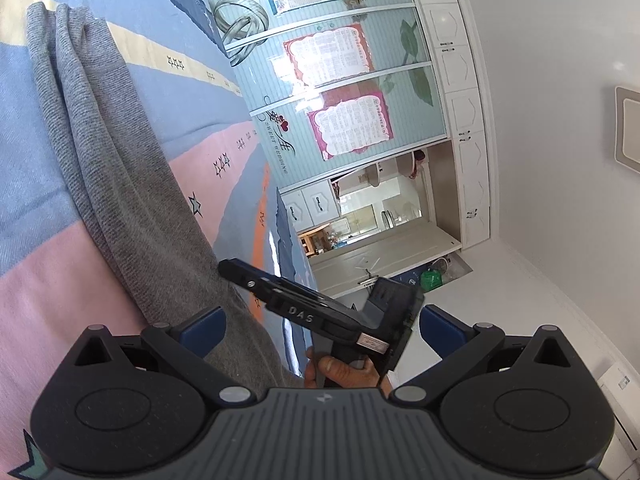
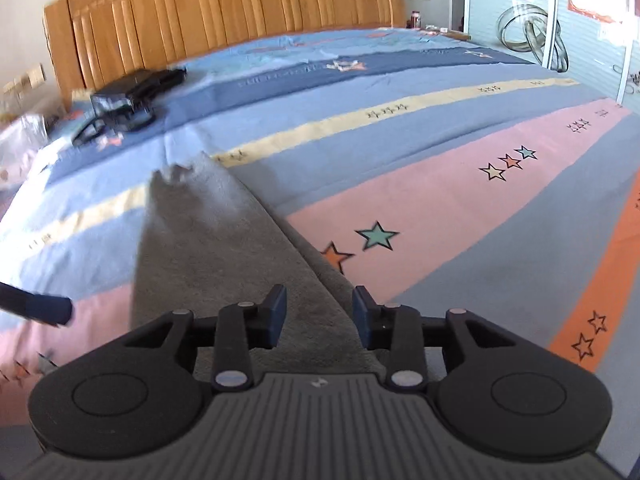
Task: Fold clothes
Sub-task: 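Hold the grey sweater strip end pinched in the right gripper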
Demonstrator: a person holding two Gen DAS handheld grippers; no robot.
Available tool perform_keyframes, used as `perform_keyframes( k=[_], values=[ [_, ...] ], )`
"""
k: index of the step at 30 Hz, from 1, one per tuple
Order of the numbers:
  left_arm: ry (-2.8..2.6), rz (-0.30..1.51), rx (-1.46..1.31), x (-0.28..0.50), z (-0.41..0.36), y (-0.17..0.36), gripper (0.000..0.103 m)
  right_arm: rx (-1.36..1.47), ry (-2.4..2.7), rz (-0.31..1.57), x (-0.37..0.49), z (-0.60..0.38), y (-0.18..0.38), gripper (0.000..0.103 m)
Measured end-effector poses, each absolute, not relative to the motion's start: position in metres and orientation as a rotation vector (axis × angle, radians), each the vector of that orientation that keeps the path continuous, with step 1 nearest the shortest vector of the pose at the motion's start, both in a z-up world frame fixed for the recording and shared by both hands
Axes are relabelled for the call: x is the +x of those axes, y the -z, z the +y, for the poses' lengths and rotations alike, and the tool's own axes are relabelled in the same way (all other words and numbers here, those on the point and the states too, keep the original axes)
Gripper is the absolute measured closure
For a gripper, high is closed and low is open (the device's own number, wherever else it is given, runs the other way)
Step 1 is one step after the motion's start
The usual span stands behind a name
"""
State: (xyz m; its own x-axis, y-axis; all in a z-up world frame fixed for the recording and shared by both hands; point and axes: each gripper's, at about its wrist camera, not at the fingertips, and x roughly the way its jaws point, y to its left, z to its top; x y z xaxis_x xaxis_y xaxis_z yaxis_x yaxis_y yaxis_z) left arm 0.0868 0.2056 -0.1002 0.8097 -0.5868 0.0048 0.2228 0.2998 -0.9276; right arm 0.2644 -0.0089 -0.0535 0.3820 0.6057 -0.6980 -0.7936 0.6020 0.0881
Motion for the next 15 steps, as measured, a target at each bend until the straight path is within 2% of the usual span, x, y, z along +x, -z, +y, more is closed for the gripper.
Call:
perform_keyframes(
  k=[3, 5, 6, 7, 9, 14, 15],
  values=[
    [0.565, 0.375, -1.094, 0.087, 0.202, 0.096, 0.001, -0.299, -0.927, 0.807, 0.267, -0.005, 0.063, 0.062],
    [0.569, 0.388, -1.047, 0.088, 0.198, 0.094, 0.001, -0.311, -0.911, 0.808, 0.267, -0.004, 0.068, 0.042],
    [0.571, 0.395, -1.024, 0.088, 0.195, 0.092, 0.001, -0.312, -0.923, 0.813, 0.267, -0.004, 0.071, 0.028],
    [0.575, 0.403, -1.004, 0.089, 0.193, 0.091, 0.001, -0.312, -0.947, 0.82, 0.268, -0.005, 0.074, 0.022],
    [0.581, 0.415, -0.975, 0.09, 0.188, 0.09, 0.001, -0.301, -0.964, 0.815, 0.27, -0.006, 0.077, 0.022],
    [0.579, 0.426, -0.962, 0.091, 0.185, 0.093, 0.001, -0.315, -0.965, 0.775, 0.265, -0.008, 0.071, 0.038],
    [0.578, 0.426, -0.962, 0.091, 0.185, 0.094, 0.001, -0.312, -0.973, 0.786, 0.265, -0.008, 0.072, 0.044]
  ],
)
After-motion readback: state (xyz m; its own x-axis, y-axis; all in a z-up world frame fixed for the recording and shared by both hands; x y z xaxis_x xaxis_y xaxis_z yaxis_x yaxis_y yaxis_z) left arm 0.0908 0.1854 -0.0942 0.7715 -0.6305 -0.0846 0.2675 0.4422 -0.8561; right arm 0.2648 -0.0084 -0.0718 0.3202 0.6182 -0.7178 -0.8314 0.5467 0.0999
